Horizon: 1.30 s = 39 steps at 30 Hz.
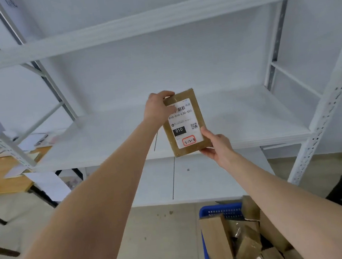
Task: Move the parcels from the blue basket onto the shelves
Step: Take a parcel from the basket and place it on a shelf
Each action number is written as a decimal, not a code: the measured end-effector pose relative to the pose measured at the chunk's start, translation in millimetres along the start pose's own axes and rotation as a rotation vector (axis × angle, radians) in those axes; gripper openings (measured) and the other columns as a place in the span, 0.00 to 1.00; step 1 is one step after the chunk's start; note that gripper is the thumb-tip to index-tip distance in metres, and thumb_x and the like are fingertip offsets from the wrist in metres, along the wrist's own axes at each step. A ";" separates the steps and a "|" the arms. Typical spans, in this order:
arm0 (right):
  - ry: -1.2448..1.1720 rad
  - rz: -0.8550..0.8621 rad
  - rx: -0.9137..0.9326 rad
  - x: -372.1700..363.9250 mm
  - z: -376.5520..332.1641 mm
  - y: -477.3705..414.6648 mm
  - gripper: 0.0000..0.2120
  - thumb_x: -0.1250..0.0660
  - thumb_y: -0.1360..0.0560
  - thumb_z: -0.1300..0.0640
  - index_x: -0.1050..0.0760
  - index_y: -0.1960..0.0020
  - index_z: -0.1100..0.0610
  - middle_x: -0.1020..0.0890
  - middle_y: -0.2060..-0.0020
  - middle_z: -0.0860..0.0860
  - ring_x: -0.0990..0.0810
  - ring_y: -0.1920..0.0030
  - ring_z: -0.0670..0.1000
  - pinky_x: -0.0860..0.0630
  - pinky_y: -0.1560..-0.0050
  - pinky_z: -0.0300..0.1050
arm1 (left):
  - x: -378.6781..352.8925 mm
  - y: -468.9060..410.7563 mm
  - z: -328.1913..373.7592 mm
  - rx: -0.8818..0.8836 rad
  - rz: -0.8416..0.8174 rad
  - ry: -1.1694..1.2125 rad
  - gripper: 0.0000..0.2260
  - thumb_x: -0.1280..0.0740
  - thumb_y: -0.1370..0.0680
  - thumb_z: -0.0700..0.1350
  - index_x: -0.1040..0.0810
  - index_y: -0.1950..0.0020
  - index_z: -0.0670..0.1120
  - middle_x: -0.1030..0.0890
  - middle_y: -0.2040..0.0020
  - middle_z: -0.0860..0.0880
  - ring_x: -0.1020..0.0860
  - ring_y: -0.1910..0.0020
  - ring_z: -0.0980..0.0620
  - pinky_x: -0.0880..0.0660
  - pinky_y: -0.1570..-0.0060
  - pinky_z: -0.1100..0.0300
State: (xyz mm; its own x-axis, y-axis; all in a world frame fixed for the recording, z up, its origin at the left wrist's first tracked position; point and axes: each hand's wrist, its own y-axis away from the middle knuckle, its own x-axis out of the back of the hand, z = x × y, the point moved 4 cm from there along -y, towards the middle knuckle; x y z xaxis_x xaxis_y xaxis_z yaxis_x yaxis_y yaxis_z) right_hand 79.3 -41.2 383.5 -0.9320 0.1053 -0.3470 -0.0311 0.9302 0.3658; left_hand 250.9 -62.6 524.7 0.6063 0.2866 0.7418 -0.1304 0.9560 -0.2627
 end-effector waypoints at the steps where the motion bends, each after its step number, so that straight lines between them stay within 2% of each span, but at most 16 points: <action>1: 0.006 0.004 0.031 -1.6 -12.5 1.8 0.23 0.26 0.29 0.46 0.29 0.46 0.62 0.18 0.49 0.58 0.17 0.53 0.54 0.19 0.52 0.47 | 7.5 -4.2 9.8 -0.023 0.019 0.007 0.21 0.31 0.27 0.41 0.25 0.35 0.50 0.26 0.38 0.46 0.26 0.41 0.49 0.28 0.47 0.60; 4: 0.017 -0.009 0.119 -5.7 -50.6 8.9 0.23 0.26 0.30 0.45 0.29 0.48 0.61 0.18 0.50 0.57 0.16 0.52 0.55 0.19 0.49 0.48 | 31.6 -12.9 44.4 -0.090 0.085 0.016 0.20 0.30 0.27 0.42 0.27 0.35 0.47 0.26 0.39 0.47 0.26 0.41 0.50 0.30 0.50 0.63; 9: 0.012 -0.008 0.256 -4.2 -116.5 26.7 0.22 0.27 0.29 0.43 0.29 0.50 0.60 0.18 0.53 0.56 0.17 0.52 0.55 0.19 0.48 0.49 | 65.8 -23.0 109.5 -0.195 0.167 0.034 0.20 0.29 0.28 0.42 0.25 0.37 0.48 0.26 0.41 0.47 0.26 0.41 0.49 0.29 0.47 0.60; 11: 0.022 0.004 0.309 0.2 -140.4 35.1 0.22 0.27 0.29 0.42 0.29 0.49 0.59 0.18 0.54 0.56 0.17 0.54 0.54 0.19 0.49 0.50 | 75.1 -25.1 136.4 -0.240 0.195 0.042 0.20 0.29 0.29 0.43 0.25 0.37 0.48 0.25 0.41 0.47 0.26 0.41 0.49 0.28 0.45 0.57; 15: 0.035 0.048 0.431 10.5 -186.3 54.4 0.24 0.29 0.28 0.40 0.29 0.47 0.59 0.18 0.54 0.55 0.18 0.56 0.52 0.18 0.54 0.47 | 92.9 -25.5 190.7 -0.349 0.262 0.046 0.20 0.30 0.28 0.43 0.25 0.36 0.48 0.25 0.40 0.46 0.26 0.41 0.49 0.31 0.46 0.62; 22: -0.038 0.051 0.622 11.2 -261.9 77.8 0.21 0.29 0.28 0.41 0.29 0.51 0.58 0.17 0.55 0.55 0.17 0.56 0.52 0.19 0.60 0.42 | 132.7 -32.3 267.1 -0.499 0.382 0.054 0.19 0.29 0.28 0.44 0.23 0.37 0.51 0.28 0.40 0.45 0.27 0.42 0.50 0.33 0.47 0.65; 27: 0.048 0.113 0.722 2.2 -308.8 77.8 0.19 0.30 0.27 0.41 0.29 0.51 0.55 0.19 0.55 0.52 0.20 0.57 0.50 0.21 0.61 0.41 | 154.8 -47.7 295.7 -0.550 0.413 0.113 0.19 0.28 0.28 0.42 0.23 0.38 0.52 0.22 0.42 0.49 0.24 0.43 0.52 0.28 0.47 0.64; 30: 0.128 0.153 0.794 -2.4 -332.7 68.9 0.16 0.31 0.27 0.41 0.28 0.50 0.52 0.20 0.54 0.50 0.22 0.60 0.49 0.23 0.61 0.42 | 161.3 -65.2 305.0 -0.573 0.442 0.105 0.19 0.28 0.28 0.42 0.23 0.37 0.51 0.22 0.40 0.49 0.25 0.42 0.52 0.32 0.49 0.66; 34: 0.192 0.156 0.841 -12.8 -360.5 48.4 0.15 0.29 0.26 0.46 0.24 0.46 0.54 0.18 0.52 0.53 0.21 0.62 0.50 0.22 0.63 0.41 | 168.7 -96.4 308.0 -0.594 0.475 0.087 0.19 0.29 0.27 0.42 0.22 0.37 0.51 0.23 0.38 0.47 0.25 0.39 0.49 0.30 0.41 0.61; 36: 0.259 0.154 0.867 -23.9 -373.5 36.0 0.15 0.27 0.27 0.51 0.22 0.44 0.57 0.17 0.54 0.54 0.21 0.65 0.50 0.20 0.60 0.42 | 173.9 -113.3 305.6 -0.605 0.484 0.072 0.19 0.29 0.27 0.41 0.23 0.36 0.50 0.22 0.38 0.47 0.27 0.37 0.49 0.31 0.38 0.59; 39: 0.410 0.162 0.902 -45.2 -386.5 13.5 0.14 0.26 0.28 0.55 0.20 0.44 0.59 0.18 0.59 0.52 0.21 0.68 0.50 0.18 0.51 0.49 | 180.5 -138.1 297.3 -0.610 0.490 0.032 0.19 0.30 0.26 0.39 0.23 0.35 0.49 0.21 0.38 0.48 0.27 0.36 0.49 0.32 0.36 0.58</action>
State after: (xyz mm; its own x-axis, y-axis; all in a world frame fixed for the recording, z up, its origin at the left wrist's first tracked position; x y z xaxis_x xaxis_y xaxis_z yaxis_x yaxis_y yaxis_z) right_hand -18.6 -169.3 737.9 -0.9584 0.2833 0.0353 0.2346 0.8522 -0.4677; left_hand 145.1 -124.3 878.2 0.6148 0.6560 0.4378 0.0597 0.5148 -0.8552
